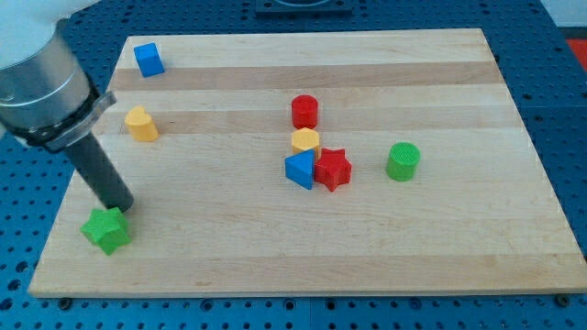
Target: Push the yellow heart to the top left of the yellow hexagon
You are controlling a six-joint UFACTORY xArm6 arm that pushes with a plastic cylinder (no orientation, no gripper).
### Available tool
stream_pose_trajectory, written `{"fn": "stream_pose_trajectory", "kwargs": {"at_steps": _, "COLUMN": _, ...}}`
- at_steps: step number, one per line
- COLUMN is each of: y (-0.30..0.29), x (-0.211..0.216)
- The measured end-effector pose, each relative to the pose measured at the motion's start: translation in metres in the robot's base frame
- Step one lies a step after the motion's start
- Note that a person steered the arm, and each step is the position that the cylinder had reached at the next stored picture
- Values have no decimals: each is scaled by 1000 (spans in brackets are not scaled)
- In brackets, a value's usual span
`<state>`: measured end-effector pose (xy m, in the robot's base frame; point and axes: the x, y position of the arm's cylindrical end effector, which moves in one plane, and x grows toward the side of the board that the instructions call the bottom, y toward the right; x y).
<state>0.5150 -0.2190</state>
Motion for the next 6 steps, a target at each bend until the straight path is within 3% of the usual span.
{"fn": "stream_pose_trajectory", "kwargs": {"at_steps": 1, "y": 58, "x": -7}}
{"fn": "stream_pose_trajectory", "kwargs": {"at_steps": 3, "y": 70, "x": -7}}
{"fn": "stream_pose_trajectory", "kwargs": {"at_steps": 5, "y": 97, "x": -108}}
{"fn": "stream_pose_trajectory", "kwargs": {"at_steps": 6, "y": 99, "x": -113}}
